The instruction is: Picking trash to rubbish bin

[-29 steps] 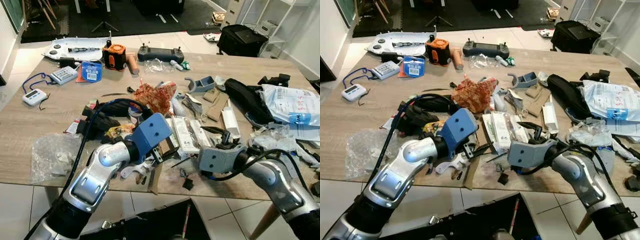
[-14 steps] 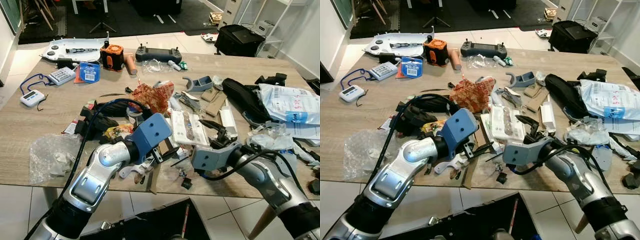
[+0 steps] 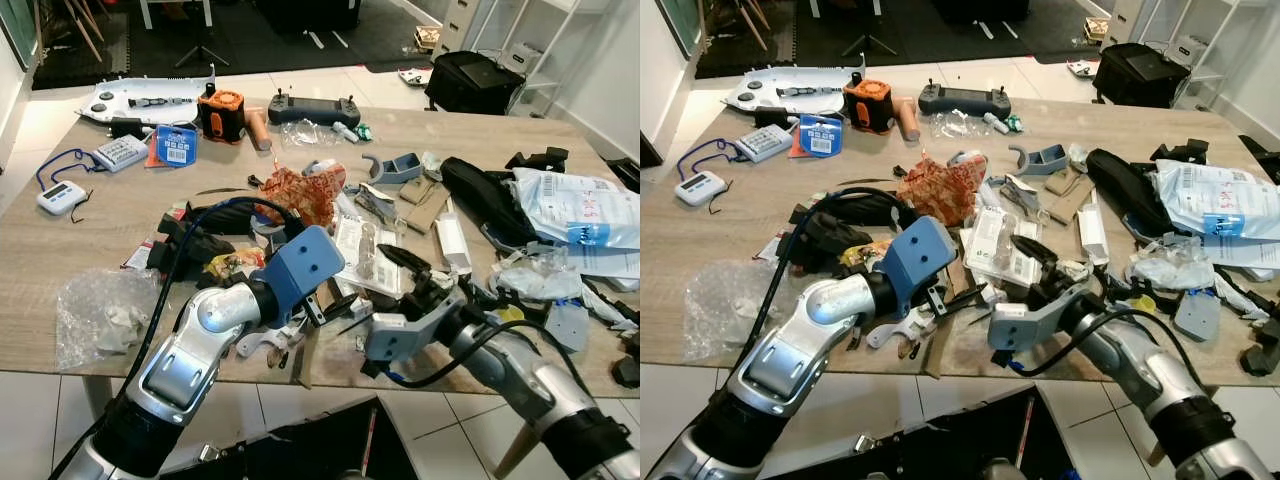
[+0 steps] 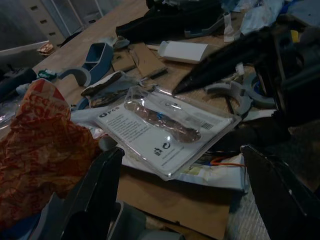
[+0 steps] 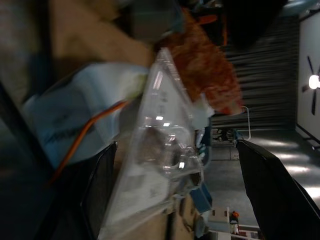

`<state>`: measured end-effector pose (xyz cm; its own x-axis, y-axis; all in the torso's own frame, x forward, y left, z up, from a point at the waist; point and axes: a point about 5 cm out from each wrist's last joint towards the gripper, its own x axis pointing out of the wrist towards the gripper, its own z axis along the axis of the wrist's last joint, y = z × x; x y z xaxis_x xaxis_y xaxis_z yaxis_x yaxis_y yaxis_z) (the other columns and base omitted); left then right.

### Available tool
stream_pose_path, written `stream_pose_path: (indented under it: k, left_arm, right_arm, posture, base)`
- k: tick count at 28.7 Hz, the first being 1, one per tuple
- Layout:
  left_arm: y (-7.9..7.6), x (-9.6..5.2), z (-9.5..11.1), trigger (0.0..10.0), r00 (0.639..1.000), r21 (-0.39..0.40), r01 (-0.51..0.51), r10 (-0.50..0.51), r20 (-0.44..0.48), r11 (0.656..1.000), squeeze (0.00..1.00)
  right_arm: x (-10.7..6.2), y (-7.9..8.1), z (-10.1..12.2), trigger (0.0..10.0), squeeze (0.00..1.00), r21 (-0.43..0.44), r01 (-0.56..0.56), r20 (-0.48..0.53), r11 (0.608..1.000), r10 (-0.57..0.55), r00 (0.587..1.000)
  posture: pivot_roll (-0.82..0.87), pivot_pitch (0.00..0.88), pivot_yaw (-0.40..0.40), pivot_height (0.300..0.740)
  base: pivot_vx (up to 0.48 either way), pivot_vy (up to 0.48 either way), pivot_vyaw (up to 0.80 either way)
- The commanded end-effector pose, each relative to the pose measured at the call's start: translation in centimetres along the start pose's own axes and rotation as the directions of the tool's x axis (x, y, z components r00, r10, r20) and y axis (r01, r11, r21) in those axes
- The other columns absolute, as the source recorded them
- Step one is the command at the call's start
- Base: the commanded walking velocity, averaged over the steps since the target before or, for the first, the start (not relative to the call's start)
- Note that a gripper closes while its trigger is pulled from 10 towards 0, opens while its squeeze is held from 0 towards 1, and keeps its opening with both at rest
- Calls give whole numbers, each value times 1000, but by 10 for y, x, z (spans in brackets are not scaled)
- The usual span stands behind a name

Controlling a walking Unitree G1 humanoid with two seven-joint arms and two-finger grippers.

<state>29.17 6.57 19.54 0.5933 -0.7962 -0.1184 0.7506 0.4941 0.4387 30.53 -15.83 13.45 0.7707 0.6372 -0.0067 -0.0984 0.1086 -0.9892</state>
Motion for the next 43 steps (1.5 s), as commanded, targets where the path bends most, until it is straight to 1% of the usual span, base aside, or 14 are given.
stream_pose_path:
  k: [1,6,12,16,17,18,19,23,27,36,37,39,41,43]
  left_arm:
    - [-5,2,0,10000,1000,4,18,-18,2,1000,0]
    - [-5,3,0,10000,1000,6,18,-18,1,1000,0]
    - [-4,3,0,10000,1000,7,15,-15,1,1000,0]
    - [-4,3,1,10000,1000,6,14,-14,2,1000,0]
    - [-3,3,1,10000,1000,8,12,-12,4,1000,0]
    - [-3,3,1,10000,1000,8,12,-12,4,1000,0]
    - [-3,3,2,10000,1000,8,10,-10,6,1000,0]
    - [-3,3,2,10000,1000,8,8,-8,6,1000,0]
    - [-2,3,2,10000,1000,11,7,-7,6,1000,0]
    - [-2,3,2,10000,1000,12,5,-5,8,1000,0]
    - [-1,3,3,10000,1000,12,5,-5,8,1000,0]
    - [-1,3,3,10000,1000,12,2,-2,8,1000,0]
    - [-1,3,3,10000,1000,13,1,-1,8,1000,0]
    - [-1,3,3,10000,1000,13,1,-1,8,1000,0]
  right_arm:
    - [-1,13,-1,10000,0,-13,-32,-16,999,32,999]
    - [2,18,-14,10000,0,-56,-14,-129,998,7,992]
    - [3,10,-32,10000,0,-85,47,-246,995,-67,967]
    - [4,5,-35,10000,0,-82,76,-263,994,-95,960]
    - [4,2,-33,2471,0,-39,107,-241,993,-113,964]
    - [4,2,-33,2471,0,-39,107,-241,993,-113,964]
    - [4,0,-30,0,0,11,141,-225,990,-135,965]
    - [4,-3,-29,0,0,21,167,-214,986,-159,964]
    - [4,-15,-29,0,0,41,245,-210,969,-231,950]
    - [2,-32,-36,0,0,55,328,-226,943,-308,924]
    - [2,-37,-37,0,0,59,351,-229,935,-329,916]
    - [0,-52,-40,0,0,106,435,-244,894,-401,883]
    - [-3,-68,-43,0,0,165,522,-256,837,-475,842]
    - [-4,-75,-43,0,0,193,559,-264,806,-506,821]
  posture:
    - [-6,138,-41,740]
    - [-6,138,-41,740]
    - [-6,138,-41,740]
    - [0,144,-39,740]
    - [0,144,-39,740]
    - [0,144,-39,740]
    - [0,144,-39,740]
    - [1,144,-37,740]
    - [1,144,-37,740]
    - [2,144,-33,740]
    - [3,144,-34,740]
    - [3,144,-34,740]
    - [3,144,-34,740]
    - [3,144,-34,740]
  base:
    - [0,0,0]
    - [0,0,0]
    - [0,0,0]
    - [0,0,0]
    - [0,0,0]
    - [0,0,0]
    - [0,0,0]
    - [0,0,0]
    - [0,0,0]
    - [0,0,0]
    - [0,0,0]
    - [0,0,0]
    - [0,0,0]
    - [0,0,0]
